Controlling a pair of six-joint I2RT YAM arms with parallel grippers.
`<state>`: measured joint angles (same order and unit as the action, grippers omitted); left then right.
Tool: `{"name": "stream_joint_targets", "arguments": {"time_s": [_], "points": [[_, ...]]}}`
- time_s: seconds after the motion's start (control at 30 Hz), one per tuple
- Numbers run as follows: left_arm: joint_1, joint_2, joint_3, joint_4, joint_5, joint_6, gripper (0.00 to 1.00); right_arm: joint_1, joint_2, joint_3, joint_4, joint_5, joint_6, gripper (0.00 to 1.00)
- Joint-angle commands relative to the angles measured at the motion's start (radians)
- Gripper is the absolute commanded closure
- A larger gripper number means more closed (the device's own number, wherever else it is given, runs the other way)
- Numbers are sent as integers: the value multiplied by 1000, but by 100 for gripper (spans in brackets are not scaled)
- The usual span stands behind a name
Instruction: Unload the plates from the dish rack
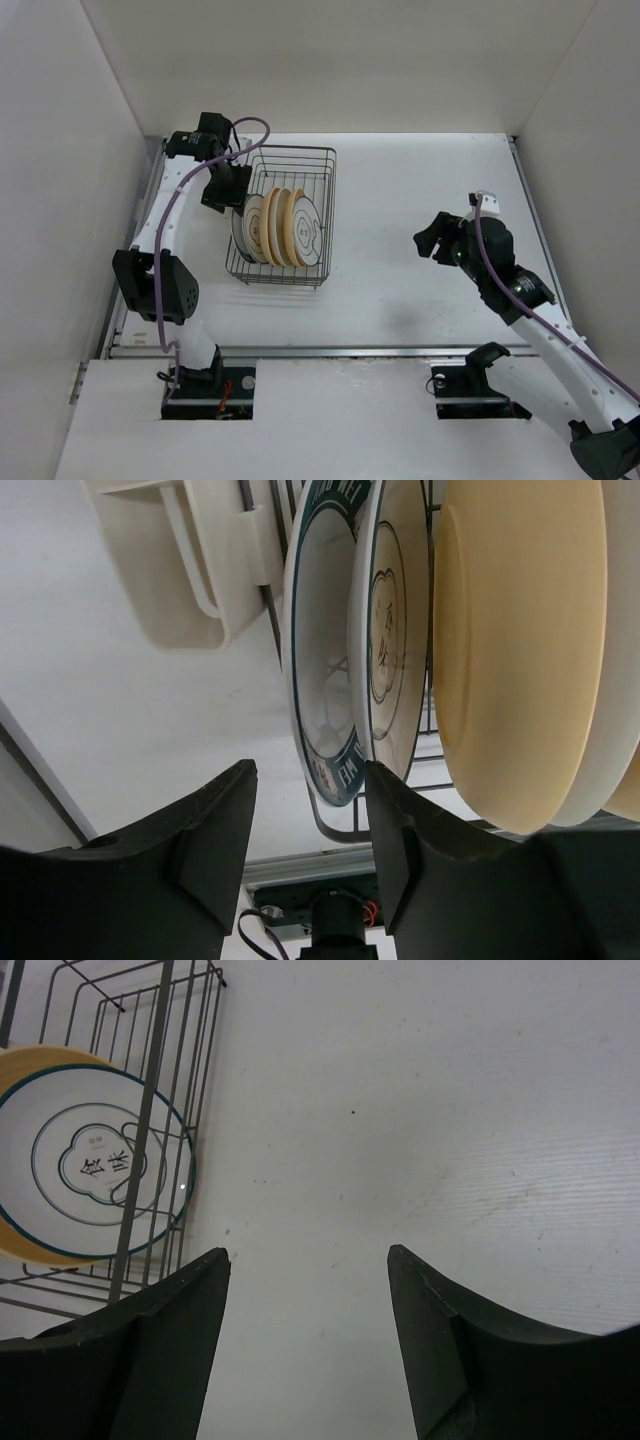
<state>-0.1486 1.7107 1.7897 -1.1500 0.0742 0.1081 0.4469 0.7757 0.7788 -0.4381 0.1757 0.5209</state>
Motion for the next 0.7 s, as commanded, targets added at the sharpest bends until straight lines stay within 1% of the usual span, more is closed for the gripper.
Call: {"name": "stream_joint_targets", "arguments": {"time_s": [0.0, 0.13, 0.2, 0.33, 0.47, 0.57, 0.6, 0.63, 0.67], "points": [[1, -8, -12, 12, 13, 13, 57, 10, -18, -6, 27, -7, 8, 30], [1, 33, -12, 12, 13, 13, 62, 19, -36, -26, 18, -7, 18, 30], [1, 56, -21, 21, -13, 13, 65, 19, -46, -26, 18, -7, 18, 30], [1, 66, -59, 47, -36, 13, 65, 19, -55, -26, 9, -7, 18, 30], [1, 67, -78, 56, -25, 13, 69, 19, -55, -26, 9, -7, 18, 30], [1, 76, -87, 67, 2, 13, 80, 19, -55, -26, 9, -7, 27, 30], [1, 76, -87, 56, 3, 13, 86, 19, -55, -26, 9, -16, 27, 30], [1, 90, -76, 35, 13, 13, 96, 19, -55, -26, 9, -16, 27, 30], [10, 90, -58, 26, 13, 13, 100, 19, -55, -26, 9, -16, 27, 30]]}}
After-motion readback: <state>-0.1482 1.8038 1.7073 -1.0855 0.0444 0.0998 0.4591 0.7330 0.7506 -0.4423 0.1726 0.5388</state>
